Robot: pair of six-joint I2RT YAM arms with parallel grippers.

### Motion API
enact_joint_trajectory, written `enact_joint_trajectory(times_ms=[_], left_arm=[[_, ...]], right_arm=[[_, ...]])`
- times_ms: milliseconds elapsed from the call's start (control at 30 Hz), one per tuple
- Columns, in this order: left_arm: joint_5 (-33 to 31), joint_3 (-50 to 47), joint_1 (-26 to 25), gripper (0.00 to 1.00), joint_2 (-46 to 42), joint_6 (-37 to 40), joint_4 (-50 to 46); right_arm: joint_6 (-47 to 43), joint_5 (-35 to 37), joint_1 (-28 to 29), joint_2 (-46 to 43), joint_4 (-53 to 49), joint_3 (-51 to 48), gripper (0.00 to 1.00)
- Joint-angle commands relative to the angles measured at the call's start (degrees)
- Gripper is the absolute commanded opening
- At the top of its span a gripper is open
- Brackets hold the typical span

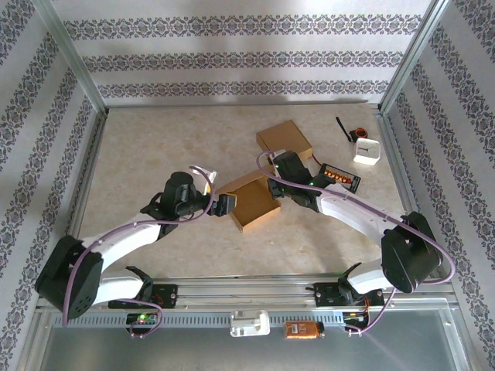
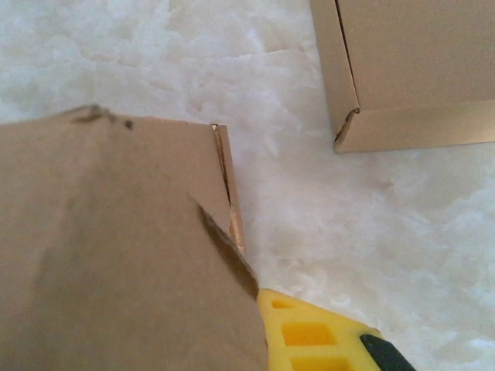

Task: Fold the paper box

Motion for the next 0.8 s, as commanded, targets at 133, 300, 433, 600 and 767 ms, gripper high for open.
enact_joint_trajectory(times_ms=[133, 300, 433, 600, 767], left_arm=[[-19.72, 1.58, -10.57, 0.83, -9.52, -7.7, -16.56], [-31.06, 7.55, -15.04, 0.78, -7.92, -13.83, -28.28], [-38.92, 13.27, -15.11, 0.74, -3.43, -15.89, -34.55], [-35.18, 16.38, -14.72, 0.62, 1.14, -13.79, -30.58], [-33.77, 21.42, -13.43, 0.41, 7.34, -17.16, -36.23]], right_arm=[[2.25, 0.62, 1.57, -0.26, -0.75, 2.42, 0.13], [4.68, 3.3, 1.99, -0.04, -1.55, 3.16, 0.14], [5.74, 4.84, 2.74, -0.84, -1.39, 3.2, 0.14], [5.88, 4.54, 3.16, -0.64, -1.31, 3.11, 0.14], [6.86, 4.59, 4.14, -0.15, -1.25, 3.34, 0.14]])
